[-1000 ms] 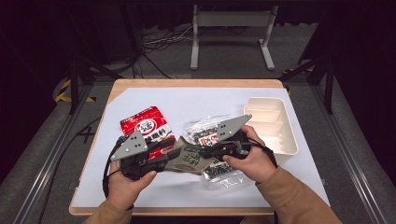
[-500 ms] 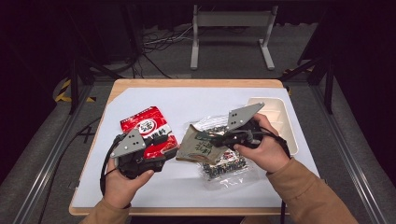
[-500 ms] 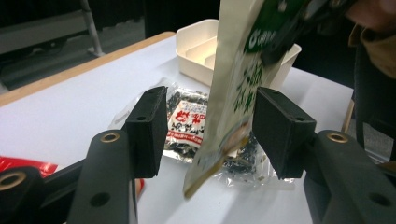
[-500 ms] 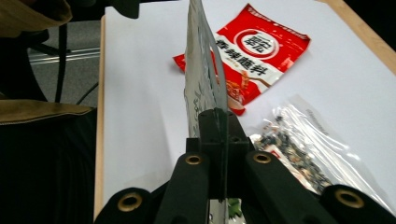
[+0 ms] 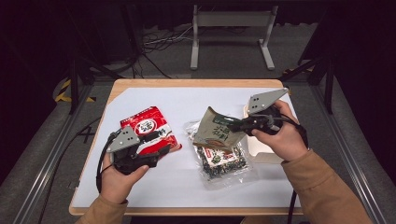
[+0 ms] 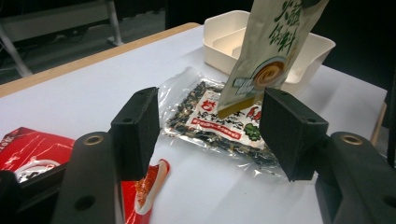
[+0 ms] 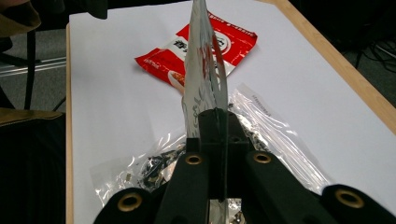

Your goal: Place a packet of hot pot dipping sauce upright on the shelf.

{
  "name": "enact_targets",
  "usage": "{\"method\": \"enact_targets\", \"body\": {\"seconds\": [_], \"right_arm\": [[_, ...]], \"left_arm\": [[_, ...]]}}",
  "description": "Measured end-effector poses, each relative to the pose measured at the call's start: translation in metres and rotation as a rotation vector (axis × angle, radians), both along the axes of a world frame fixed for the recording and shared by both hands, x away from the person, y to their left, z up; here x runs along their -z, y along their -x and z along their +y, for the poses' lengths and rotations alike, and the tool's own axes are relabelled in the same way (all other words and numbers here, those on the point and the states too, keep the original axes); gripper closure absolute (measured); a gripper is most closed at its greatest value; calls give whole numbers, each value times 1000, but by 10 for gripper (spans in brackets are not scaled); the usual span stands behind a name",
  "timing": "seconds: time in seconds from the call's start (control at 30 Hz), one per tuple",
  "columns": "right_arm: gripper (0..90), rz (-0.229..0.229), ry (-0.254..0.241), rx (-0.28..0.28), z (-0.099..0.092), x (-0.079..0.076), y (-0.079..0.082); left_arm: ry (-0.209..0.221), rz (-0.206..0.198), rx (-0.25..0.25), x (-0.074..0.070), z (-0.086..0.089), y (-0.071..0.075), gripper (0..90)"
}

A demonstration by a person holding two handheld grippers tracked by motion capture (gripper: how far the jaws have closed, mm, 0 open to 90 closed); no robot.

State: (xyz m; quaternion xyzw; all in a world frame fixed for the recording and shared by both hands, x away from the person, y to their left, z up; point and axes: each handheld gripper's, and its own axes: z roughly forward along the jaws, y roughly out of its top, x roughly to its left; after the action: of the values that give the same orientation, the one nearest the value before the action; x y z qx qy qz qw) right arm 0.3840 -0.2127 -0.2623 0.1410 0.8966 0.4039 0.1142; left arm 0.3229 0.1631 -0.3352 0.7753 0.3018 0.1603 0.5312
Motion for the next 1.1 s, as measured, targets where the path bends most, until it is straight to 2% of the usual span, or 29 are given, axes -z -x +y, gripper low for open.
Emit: {"method": "enact_targets", "body": {"seconds": [0.2,0.4,0.5,0.63,0.83,0.93,1.1], "right_arm": [[900,-18,-10,22,-11,-6,-2],[900,-38,-18,54,-26,-15,-6],[899,-43,-16,64,-30,-18,-8],[900,-54,-2,78,-36,-21,-13],[900,-68,11,101,-45,-25,-20],[900,-72,22,111,-48,-27,-25],[899,-78,40,130,-57,-32,-35]], "left_arm": [[-13,-15,-38,3,5,-5,319],[-13,-3,-65,7,12,-9,306],[2,18,-74,10,15,-11,310],[-2,23,-96,17,22,-15,299],[1,37,-102,27,29,-22,283],[-16,39,-117,32,33,-24,267],[-6,50,-132,38,37,-27,241]]}}
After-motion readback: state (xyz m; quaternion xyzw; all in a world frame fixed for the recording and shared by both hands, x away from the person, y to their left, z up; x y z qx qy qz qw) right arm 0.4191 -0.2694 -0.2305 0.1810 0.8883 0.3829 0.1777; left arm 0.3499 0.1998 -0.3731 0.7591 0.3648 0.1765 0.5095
